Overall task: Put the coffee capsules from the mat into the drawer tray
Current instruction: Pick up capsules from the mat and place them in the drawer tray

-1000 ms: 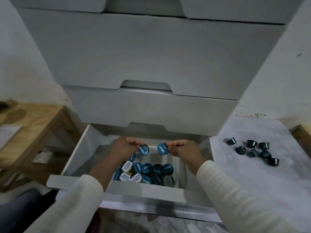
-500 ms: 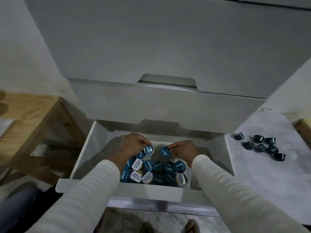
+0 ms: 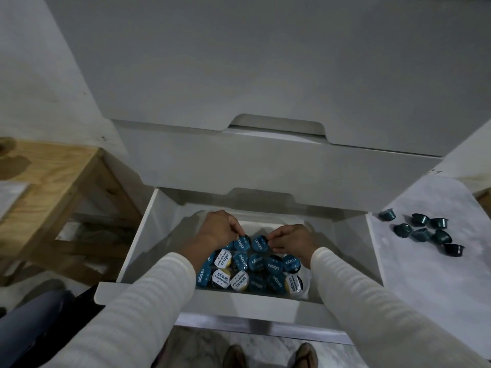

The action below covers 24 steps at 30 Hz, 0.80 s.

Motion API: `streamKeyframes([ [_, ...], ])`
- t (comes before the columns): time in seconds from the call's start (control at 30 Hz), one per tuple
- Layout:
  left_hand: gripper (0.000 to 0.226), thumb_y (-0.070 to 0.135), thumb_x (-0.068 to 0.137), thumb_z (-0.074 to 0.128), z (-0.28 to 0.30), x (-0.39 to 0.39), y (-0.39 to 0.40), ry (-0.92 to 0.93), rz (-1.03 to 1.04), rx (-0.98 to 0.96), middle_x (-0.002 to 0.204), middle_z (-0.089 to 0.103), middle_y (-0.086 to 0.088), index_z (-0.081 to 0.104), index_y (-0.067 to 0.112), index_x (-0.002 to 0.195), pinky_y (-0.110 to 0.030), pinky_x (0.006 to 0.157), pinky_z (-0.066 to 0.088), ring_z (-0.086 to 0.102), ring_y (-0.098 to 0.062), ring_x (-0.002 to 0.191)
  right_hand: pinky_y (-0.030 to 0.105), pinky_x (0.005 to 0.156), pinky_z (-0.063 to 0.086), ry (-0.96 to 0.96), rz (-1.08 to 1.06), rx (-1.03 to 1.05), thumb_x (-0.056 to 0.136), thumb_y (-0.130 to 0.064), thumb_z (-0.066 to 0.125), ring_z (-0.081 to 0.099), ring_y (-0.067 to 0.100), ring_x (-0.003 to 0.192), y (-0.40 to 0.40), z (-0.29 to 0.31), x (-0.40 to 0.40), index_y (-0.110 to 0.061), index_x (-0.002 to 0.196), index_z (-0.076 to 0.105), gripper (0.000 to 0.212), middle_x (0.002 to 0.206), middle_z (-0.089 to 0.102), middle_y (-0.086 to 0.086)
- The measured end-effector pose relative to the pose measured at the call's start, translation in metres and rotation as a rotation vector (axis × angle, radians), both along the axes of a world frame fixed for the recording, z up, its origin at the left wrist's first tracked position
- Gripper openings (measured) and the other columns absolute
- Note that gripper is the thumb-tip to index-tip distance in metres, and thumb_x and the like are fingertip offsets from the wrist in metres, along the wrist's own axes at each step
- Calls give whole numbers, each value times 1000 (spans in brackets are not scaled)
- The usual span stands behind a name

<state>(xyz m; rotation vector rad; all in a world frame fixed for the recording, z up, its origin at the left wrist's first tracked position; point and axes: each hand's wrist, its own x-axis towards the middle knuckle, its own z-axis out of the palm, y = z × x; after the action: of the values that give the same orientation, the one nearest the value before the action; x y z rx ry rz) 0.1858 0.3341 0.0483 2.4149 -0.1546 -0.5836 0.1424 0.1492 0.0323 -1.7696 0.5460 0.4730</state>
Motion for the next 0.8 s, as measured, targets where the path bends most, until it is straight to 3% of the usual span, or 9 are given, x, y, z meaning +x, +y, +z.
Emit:
streamKeyframes([
  [0.2,18,8,81,65,3,-4,0,-96,-35,58,102,72,0,75,19,91,-9,78,40,58,-4,81,35,85,55,-41,104,-186,73,-8,71,67,23,85,1,-2,-2,-16,81,66,12,91,71,8],
  [0.33,20,19,91,54,10,-13,-6,-151,-57,133,114,67,0,69,19,105,-18,88,44,62,-13,98,25,84,45,-201,295,-536,87,-17,55,59,21,102,8,12,-9,-15,113,61,28,117,62,5],
  [0.47,33,20,95,45,17,-32,-16,-253,-100,212,129,58,-7,54,17,126,-30,96,44,55,-20,114,30,102,36,-335,396,-688,92,-24,50,46,23,124,12,23,-19,-13,132,46,42,138,48,7],
  [0.7,47,20,97,40,20,-76,-37,-488,-69,243,145,36,-10,29,4,140,-24,112,22,29,-20,135,31,114,22,-544,427,-949,97,-29,35,25,22,139,9,40,-51,-9,142,26,50,149,31,9],
  [0.8,48,24,99,33,25,-89,-48,-555,-35,225,146,33,-10,23,5,143,-24,113,22,26,-19,137,29,117,12,-588,411,-983,98,-29,33,15,21,144,0,45,-67,-8,144,23,51,153,25,10],
])
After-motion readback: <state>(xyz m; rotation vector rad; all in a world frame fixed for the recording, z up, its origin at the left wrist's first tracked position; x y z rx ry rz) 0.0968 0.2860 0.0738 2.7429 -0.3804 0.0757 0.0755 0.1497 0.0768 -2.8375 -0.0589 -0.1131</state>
